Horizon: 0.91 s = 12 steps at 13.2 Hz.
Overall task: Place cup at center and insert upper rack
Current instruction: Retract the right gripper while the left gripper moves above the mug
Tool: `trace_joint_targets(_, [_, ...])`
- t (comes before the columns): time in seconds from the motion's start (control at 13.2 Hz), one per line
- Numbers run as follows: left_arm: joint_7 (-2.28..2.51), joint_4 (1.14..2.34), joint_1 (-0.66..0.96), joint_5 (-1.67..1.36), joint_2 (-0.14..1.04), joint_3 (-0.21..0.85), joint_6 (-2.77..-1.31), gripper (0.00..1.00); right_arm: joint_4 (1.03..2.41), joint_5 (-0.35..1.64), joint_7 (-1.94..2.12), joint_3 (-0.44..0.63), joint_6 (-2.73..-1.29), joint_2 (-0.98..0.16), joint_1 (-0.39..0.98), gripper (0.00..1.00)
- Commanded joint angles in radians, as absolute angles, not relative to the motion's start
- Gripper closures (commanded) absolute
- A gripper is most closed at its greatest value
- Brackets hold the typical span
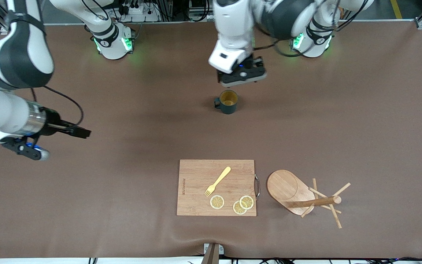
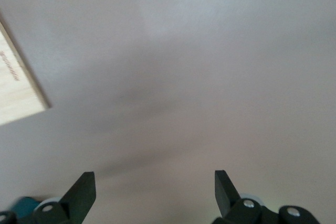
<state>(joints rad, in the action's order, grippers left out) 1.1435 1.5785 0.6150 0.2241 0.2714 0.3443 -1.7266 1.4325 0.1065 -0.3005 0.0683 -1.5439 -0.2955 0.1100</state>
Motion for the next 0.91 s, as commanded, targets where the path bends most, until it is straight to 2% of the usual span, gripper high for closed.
trace_joint_targets(0.0, [1.265,1.494,0.727,0.297,0.377,0.336,-1.759,0.0,1.45,0.074,-0.026,0.048,-1.539,-0.27,0.005,0.0])
trace_joint_targets(0.3, [1.532,1.479,0.899,0.507,0.521,0.334,-1.821,0.0,1.482,0.049,0.11,0.048,-1.525,-0.2,-0.04,0.0])
trace_joint_targets(0.38, [1.586,1.468,0.931,0.55,0.552,0.334,-1.828,0.0,1.53,0.046,0.106,0.048,-1.514,-0.154,-0.04,0.0])
trace_joint_targets(0.45, [1.633,1.454,0.961,0.584,0.586,0.334,-1.829,0.0,1.639,0.046,0.104,0.048,-1.543,-0.071,-0.04,0.0])
trace_joint_targets(0.6, [1.748,1.447,1.017,0.667,0.647,0.331,-1.829,0.0,1.811,0.046,0.104,0.046,-1.647,0.068,-0.038,0.0])
trace_joint_targets(0.83, [1.983,1.465,1.066,0.796,0.713,0.327,-1.819,0.0,1.833,0.0,0.115,0.046,-1.654,0.112,-0.038,0.0])
